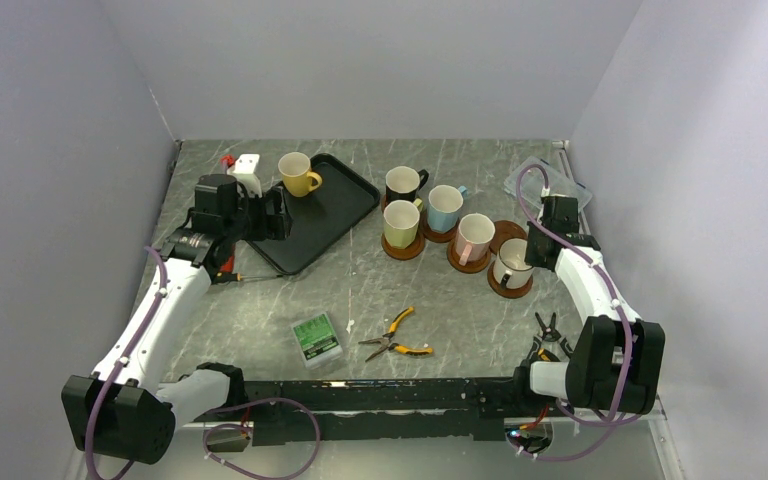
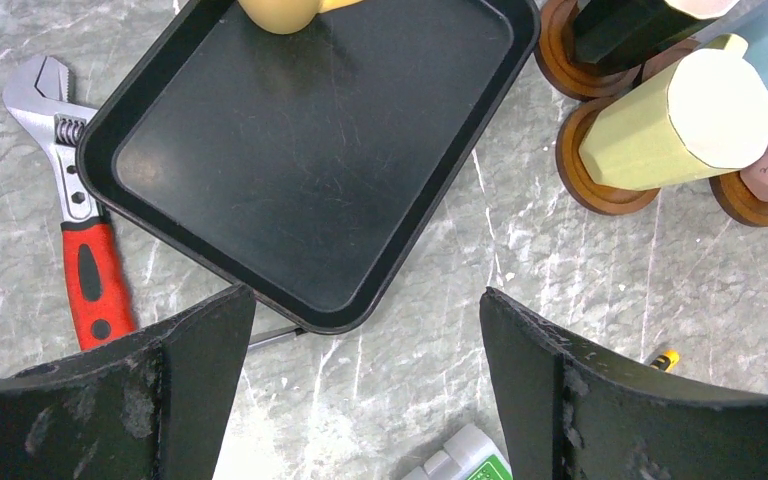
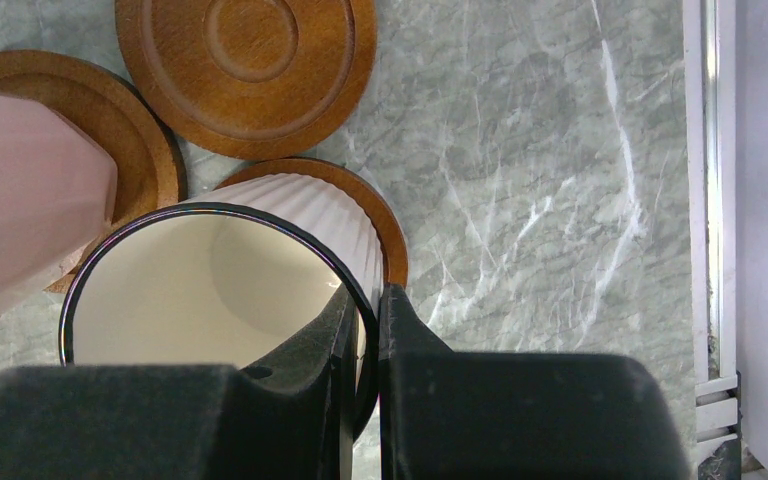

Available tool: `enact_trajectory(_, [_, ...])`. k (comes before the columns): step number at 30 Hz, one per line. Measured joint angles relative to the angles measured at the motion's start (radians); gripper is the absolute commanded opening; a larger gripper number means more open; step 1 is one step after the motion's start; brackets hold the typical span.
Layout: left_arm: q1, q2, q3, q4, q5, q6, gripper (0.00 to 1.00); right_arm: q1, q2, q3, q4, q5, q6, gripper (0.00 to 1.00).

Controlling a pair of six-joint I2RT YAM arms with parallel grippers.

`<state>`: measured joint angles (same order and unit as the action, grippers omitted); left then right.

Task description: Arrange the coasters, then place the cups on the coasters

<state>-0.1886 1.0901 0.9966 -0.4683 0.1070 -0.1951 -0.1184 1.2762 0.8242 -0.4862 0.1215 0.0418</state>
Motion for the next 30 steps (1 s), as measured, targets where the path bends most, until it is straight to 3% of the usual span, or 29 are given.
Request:
enact_trajectory(7, [-0.007, 0.0, 0.0, 0.0, 0.0, 0.002, 0.88, -0.001, 0.0, 0.0, 0.0, 0.001, 0.002, 0.0])
enact_trajectory(18, [-0.02, 0.0, 0.0, 0.0, -0.002, 0.018, 0.88, -0.002, -0.001, 0.0, 0.0, 0.018, 0.007, 0.35])
enact_trajectory(30, [-0.023, 0.0, 0.0, 0.0, -0.008, 0.018, 0.88, -0.002, -0.037, 0.0, 0.001, 0.027, 0.011, 0.54])
